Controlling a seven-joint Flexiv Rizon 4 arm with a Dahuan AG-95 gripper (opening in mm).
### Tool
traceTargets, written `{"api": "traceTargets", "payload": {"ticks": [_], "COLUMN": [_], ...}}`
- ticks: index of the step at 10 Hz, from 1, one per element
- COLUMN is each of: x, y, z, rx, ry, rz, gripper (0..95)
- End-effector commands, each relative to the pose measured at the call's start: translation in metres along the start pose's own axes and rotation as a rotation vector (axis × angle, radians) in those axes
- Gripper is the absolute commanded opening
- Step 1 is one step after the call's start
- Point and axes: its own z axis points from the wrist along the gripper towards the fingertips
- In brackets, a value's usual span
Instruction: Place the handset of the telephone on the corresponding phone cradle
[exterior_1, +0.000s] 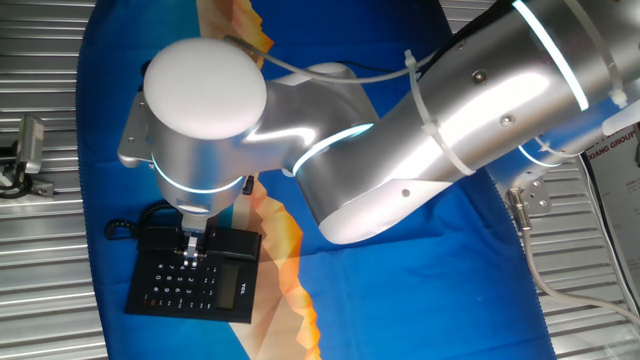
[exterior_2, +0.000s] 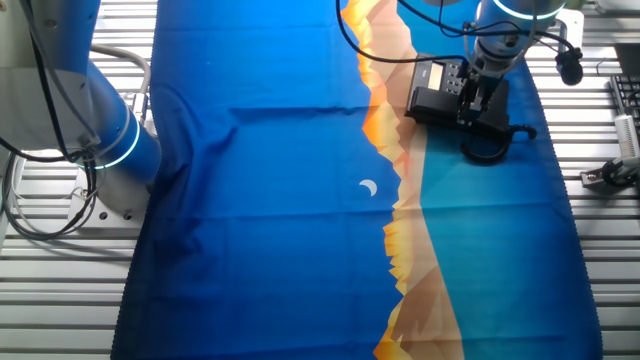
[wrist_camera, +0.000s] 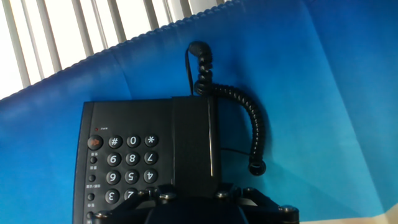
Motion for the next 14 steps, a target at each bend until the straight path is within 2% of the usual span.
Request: {"api": "traceTargets", "payload": {"ticks": [1,5,14], "x": [0.0003,0.0009,0.0025], "y": [-0.0007,-0.0019,-0.0059], "z": [-0.0008,-0.0007,0.0002], "rx": [0.011,0.02,0.009], "ry": [-0.002,-0.012,-0.018], "rz": [0.0,0.006,0.007], "gripper": [0.0,0.0,0.0]}}
